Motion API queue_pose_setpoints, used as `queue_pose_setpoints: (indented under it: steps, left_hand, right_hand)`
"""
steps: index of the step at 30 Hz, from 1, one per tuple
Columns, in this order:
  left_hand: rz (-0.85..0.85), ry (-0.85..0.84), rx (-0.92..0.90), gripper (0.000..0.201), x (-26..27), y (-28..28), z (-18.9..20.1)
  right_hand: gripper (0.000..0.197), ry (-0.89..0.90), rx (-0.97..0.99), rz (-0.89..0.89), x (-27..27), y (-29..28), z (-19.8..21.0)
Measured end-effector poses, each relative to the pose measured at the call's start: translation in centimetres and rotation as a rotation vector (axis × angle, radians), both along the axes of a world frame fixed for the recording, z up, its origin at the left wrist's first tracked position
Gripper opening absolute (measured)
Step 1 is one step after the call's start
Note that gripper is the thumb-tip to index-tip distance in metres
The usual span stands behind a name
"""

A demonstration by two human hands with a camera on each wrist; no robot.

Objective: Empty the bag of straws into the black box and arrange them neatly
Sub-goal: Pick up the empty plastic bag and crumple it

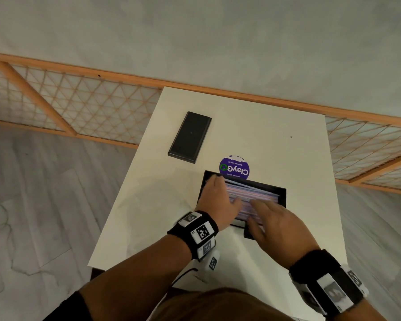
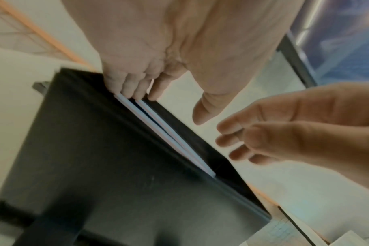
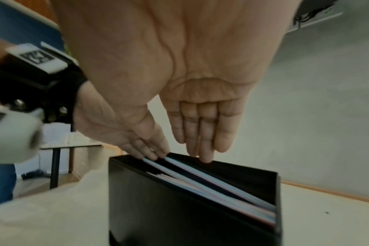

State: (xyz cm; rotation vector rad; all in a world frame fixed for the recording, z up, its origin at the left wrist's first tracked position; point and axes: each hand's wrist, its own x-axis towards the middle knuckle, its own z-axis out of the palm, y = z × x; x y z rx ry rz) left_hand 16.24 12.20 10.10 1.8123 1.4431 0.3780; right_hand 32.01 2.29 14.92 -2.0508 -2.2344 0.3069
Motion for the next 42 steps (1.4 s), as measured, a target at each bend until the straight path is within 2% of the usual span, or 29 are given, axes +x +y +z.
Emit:
queue_pose_setpoints:
  steps: [3, 6, 10, 14, 16, 20, 24, 26, 28, 32, 35, 39, 42]
  left_hand:
    - [-0.040, -0.045, 0.078, 0.030, -2.6, 0.1, 2.3]
    - [-0.016, -0.058, 0.125, 0.034, -5.8, 0.4, 3.5]
    - [0.065, 0.004, 0.118, 0.041, -9.8, 0.9, 2.9]
    - [0.097, 0.096, 0.115, 0.039, -13.3, 0.9, 0.9]
    - [0.042, 0.221, 0.109, 0.048, -14.6, 0.8, -0.6]
    - [-0.168, 0.561, 0.023, 0.079, -16.0, 0.5, -4.2]
    - [-0.263, 0.690, -0.181, 0.107, -16.1, 0.1, -7.0]
    - [-0.289, 0.679, -0.272, 0.111, -15.9, 0.0, -8.2]
    - [-0.309, 0.652, -0.312, 0.106, -15.9, 0.0, -9.0]
    - [-0.337, 0.643, -0.191, 0.070, -16.2, -0.3, -9.6]
    - [-0.269, 0.517, -0.170, 0.059, -16.6, 0.0, -8.9]
    - [-0.219, 0.326, -0.108, 0.047, -16.7, 0.3, -4.8]
    - [-0.158, 0.101, -0.092, 0.050, -17.0, 0.1, -0.1]
  right_hand:
    - [0.039, 0.090, -0.110, 0.066, -0.7, -2.4, 0.2]
    - [0.053, 0.091, -0.325, 0.075, -1.0, -4.2, -1.9]
    - [0.052, 0.080, -0.598, 0.013, -0.1, -6.0, -6.6]
    - [0.046, 0.067, -0.746, -0.067, 1.2, -7.9, -10.2]
    - [0.041, 0.121, -0.778, -0.129, 1.4, -8.4, -11.2]
    - [0.036, 0.153, -0.818, -0.232, 1.5, -8.9, -12.2]
    - [0.036, 0.142, -0.803, -0.240, 1.1, -9.0, -12.4]
    - [0.037, 0.146, -0.789, -0.232, 0.9, -9.0, -12.3]
    - [0.037, 0.161, -0.788, -0.229, 0.7, -8.9, -12.4]
    - [0.040, 0.149, -0.797, -0.195, -0.1, -8.6, -12.1]
    - [0.041, 0.134, -0.779, -0.176, -0.8, -7.9, -11.3]
    - [0.046, 0.182, -0.717, -0.135, -2.1, -6.9, -9.8]
    - [0.047, 0.291, -0.644, -0.098, -3.7, -5.6, -7.5]
